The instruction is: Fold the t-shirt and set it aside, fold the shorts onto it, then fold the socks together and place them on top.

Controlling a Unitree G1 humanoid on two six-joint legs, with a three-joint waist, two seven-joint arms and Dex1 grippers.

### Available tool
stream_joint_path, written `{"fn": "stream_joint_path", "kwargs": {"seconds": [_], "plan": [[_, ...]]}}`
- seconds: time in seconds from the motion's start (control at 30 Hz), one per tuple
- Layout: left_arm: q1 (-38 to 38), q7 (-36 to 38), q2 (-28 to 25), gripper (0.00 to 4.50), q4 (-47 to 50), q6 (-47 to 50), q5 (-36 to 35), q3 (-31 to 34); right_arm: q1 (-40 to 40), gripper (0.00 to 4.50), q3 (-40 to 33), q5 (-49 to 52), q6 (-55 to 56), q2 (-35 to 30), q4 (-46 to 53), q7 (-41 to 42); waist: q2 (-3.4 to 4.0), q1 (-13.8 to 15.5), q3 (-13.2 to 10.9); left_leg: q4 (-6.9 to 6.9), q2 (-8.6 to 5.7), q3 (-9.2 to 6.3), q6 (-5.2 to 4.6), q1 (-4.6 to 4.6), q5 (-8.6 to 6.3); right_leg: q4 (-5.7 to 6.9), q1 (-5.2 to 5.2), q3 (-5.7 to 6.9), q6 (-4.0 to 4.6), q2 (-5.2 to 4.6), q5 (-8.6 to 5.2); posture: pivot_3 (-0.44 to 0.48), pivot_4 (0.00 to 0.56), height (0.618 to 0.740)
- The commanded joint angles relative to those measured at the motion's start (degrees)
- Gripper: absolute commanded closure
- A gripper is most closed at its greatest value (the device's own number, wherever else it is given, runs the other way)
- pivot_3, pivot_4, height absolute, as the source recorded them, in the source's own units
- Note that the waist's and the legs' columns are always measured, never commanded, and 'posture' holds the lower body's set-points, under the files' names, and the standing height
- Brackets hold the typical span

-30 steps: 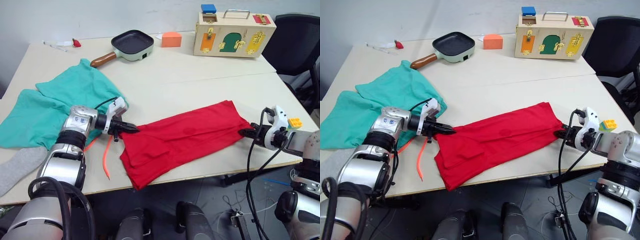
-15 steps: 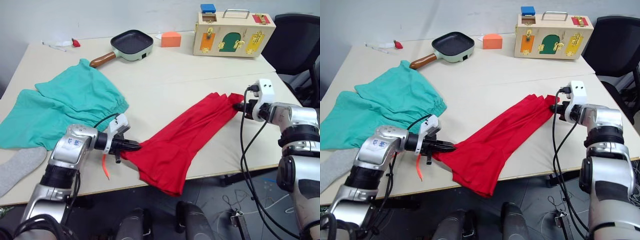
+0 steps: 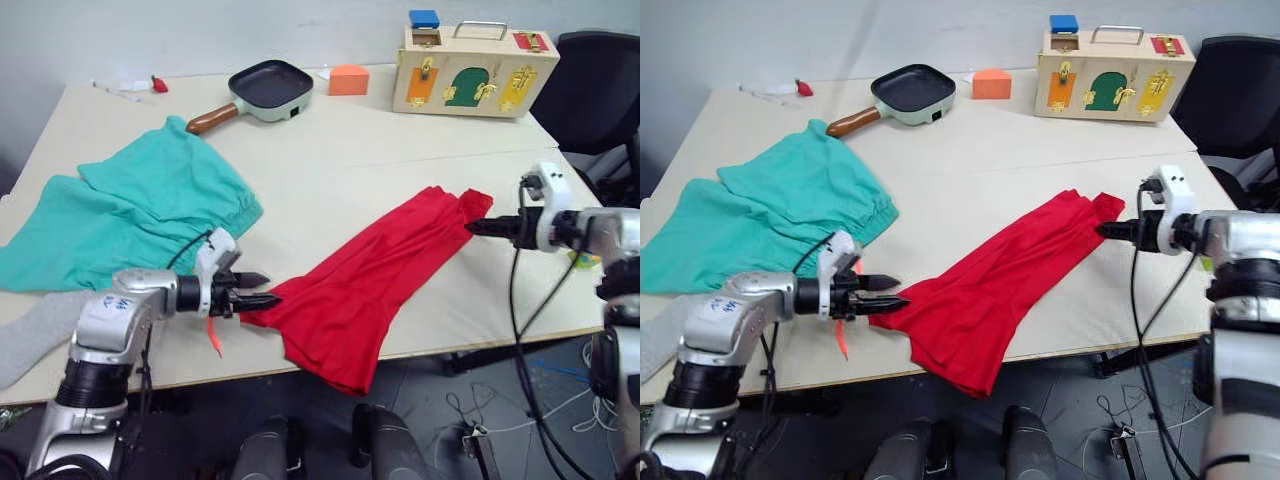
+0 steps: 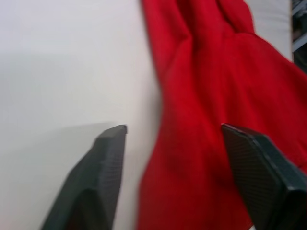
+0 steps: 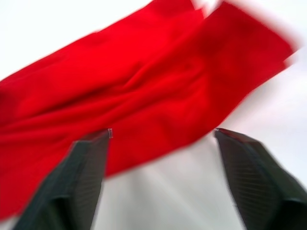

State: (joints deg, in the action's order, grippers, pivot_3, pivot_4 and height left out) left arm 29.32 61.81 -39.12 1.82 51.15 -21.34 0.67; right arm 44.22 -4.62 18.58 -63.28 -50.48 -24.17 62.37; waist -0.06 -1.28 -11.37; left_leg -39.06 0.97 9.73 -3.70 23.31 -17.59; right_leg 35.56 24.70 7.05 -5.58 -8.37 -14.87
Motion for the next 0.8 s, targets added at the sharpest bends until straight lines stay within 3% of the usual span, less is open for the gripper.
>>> {"fn": "stream_joint_path", "kwargs": {"seconds": [0.03,0.13,0.27,0.53,0.8], "plan": [[6.97,4.45,-1.24,0.05,-8.75,-4.23,0.49,-2.43,-8.13,0.00,-4.60,9.70,-14.75,-0.67,20.38,-0.21,-0.02,0.03,0.01,-0.05,0.02,0.01,0.10,-0.01,-0.06,-0.03,0.00,0.01,0.02,0.00,-0.01,0.000,0.150,0.740],[14.77,6.62,2.15,0.05,-19.29,-9.49,2.24,-5.58,-16.68,0.00,-9.48,15.05,-22.95,3.61,34.64,-4.26,-0.02,0.19,0.01,-0.05,-0.05,0.03,0.32,-0.02,-0.19,-0.07,0.00,0.05,0.01,-0.11,0.00,0.000,0.150,0.740],[24.88,5.83,10.41,0.05,-36.08,-18.23,6.49,-8.64,-23.58,0.00,-13.43,18.41,-29.00,12.97,45.73,-11.21,-0.05,1.15,0.03,-0.05,-0.10,0.04,0.29,0.00,-0.18,-0.11,0.01,0.22,0.00,-0.11,0.01,0.000,0.150,0.740],[38.24,-0.98,22.93,0.05,-63.60,-33.26,12.91,-7.96,-28.80,0.00,-13.17,23.30,-29.22,22.35,51.62,-23.05,-0.21,0.92,0.10,-0.05,-0.11,0.10,-0.15,0.05,-0.04,-0.05,0.07,0.54,-0.04,-0.08,0.04,0.000,0.150,0.740],[41.32,-8.26,28.38,0.05,-73.91,-40.60,18.69,-7.75,-31.43,0.00,-11.46,30.45,-29.22,25.73,53.48,-31.35,-0.49,0.73,0.27,-0.03,-0.05,0.08,-0.16,-0.01,-0.07,-0.08,0.00,0.58,-0.03,-0.04,0.03,0.000,0.150,0.740]]}}
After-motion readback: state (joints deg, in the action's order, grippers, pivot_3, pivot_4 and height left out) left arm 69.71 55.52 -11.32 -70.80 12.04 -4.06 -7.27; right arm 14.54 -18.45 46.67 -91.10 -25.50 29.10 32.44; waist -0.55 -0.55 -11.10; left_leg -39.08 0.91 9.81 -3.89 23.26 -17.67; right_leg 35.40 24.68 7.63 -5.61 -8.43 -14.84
